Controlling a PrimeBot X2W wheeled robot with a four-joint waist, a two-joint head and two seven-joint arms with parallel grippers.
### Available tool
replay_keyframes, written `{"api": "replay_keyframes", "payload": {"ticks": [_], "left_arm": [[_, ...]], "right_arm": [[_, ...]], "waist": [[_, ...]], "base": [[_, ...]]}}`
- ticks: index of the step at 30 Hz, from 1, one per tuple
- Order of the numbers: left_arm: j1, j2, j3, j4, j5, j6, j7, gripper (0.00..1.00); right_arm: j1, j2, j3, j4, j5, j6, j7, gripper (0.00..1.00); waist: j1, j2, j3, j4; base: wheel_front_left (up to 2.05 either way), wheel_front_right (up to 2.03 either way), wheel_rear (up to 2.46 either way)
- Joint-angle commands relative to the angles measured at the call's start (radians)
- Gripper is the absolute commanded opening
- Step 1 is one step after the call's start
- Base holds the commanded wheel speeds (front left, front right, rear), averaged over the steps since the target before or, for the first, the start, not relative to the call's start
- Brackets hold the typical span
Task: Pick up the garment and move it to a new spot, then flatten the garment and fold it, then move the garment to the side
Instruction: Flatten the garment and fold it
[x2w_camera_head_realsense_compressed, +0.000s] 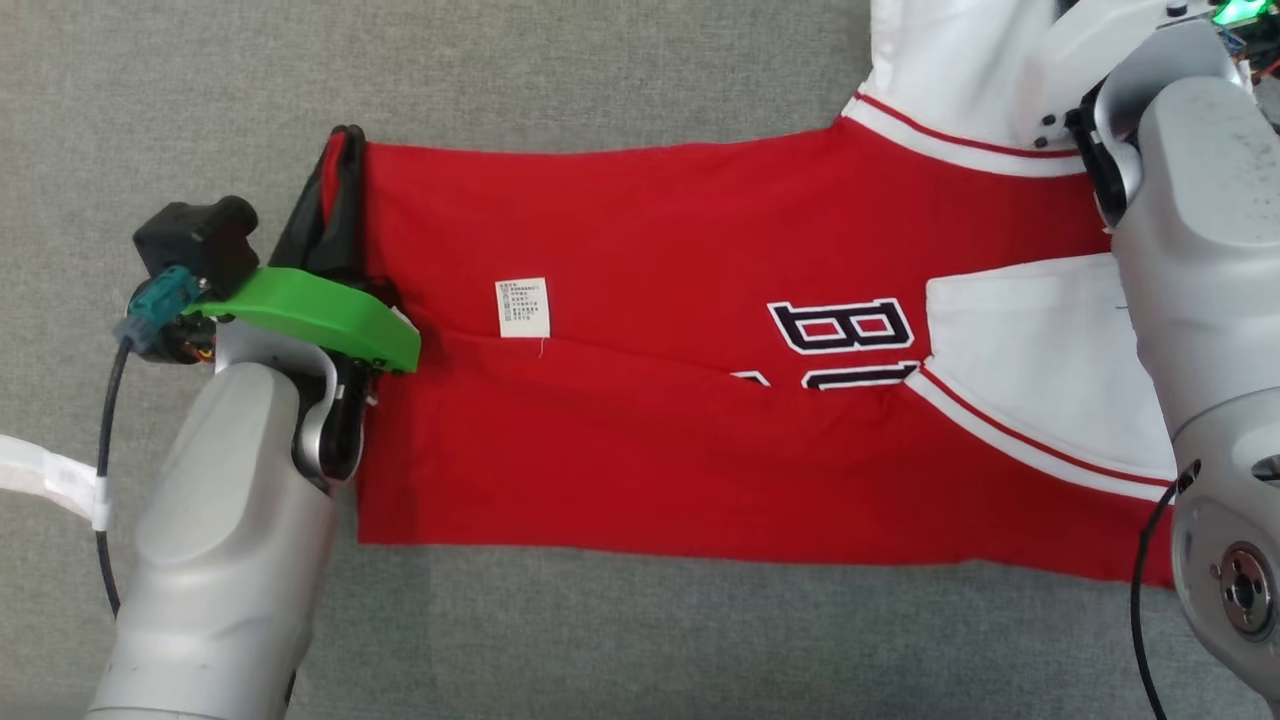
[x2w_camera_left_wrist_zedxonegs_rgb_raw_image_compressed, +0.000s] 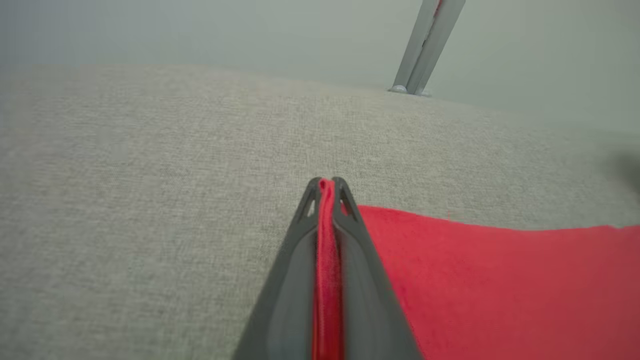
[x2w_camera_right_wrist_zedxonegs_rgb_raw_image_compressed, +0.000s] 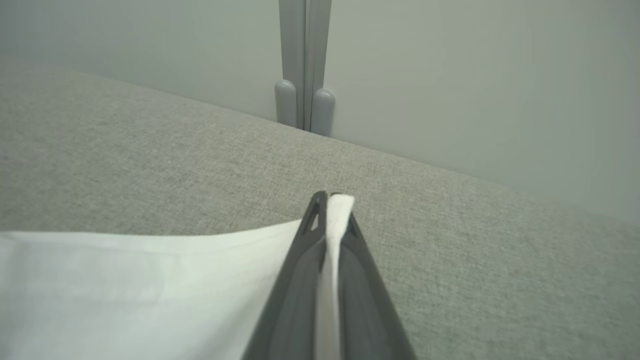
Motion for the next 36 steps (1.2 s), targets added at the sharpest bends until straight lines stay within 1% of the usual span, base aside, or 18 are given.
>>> {"api": "replay_keyframes", "payload": {"ticks": [1,5,9,13,17,21,29,36], "left_arm": [[0.015,0.012,0.021,-0.016,0.013,0.003,0.0,0.0],[0.046,0.011,0.065,-0.075,0.036,0.003,0.0,0.0],[0.079,0.017,0.096,-0.115,0.06,0.003,0.0,0.0],[0.122,0.025,0.117,-0.126,0.08,0.003,0.0,0.0],[0.173,0.038,0.128,-0.122,0.096,0.003,0.0,0.0],[0.236,0.039,0.149,-0.138,0.109,0.003,0.0,0.0],[0.37,0.021,0.184,-0.149,0.129,0.003,0.0,0.0],[0.466,0.008,0.216,-0.136,0.134,0.003,0.0,0.0]], "right_arm": [[-0.012,0.006,-0.02,-0.023,-0.008,-0.002,-0.024,0.0],[0.008,0.031,-0.059,-0.094,-0.012,-0.002,-0.049,0.0],[0.062,0.054,-0.042,-0.212,0.035,-0.002,-0.049,0.0],[0.149,0.062,0.0,-0.313,0.124,-0.002,-0.049,0.0],[0.277,0.064,0.061,-0.38,0.233,-0.002,-0.049,0.0],[0.419,0.064,0.086,-0.454,0.336,-0.002,-0.05,0.0],[0.675,0.064,0.114,-0.519,0.46,-0.002,-0.05,0.0],[0.798,0.063,0.111,-0.526,0.519,-0.002,-0.05,0.0]], "waist": [[-0.0001,0.0,-0.015,-0.013],[-0.0001,0.0,-0.046,-0.039],[-0.0001,0.0,-0.079,-0.073],[-0.0001,0.0,-0.122,-0.11],[-0.0001,0.0,-0.16,-0.147],[-0.0001,0.0,-0.195,-0.176],[-0.0001,0.0,-0.276,-0.198],[-0.0001,0.0,-0.312,-0.199]], "base": [[0.0,0.0,0.0],[0.0,0.0,0.0],[0.0,0.0,0.0],[0.0,0.0,0.0],[0.0,0.0,0.0],[0.0,0.0,0.0],[0.0,0.0,0.0],[0.0,0.0,0.0]]}}
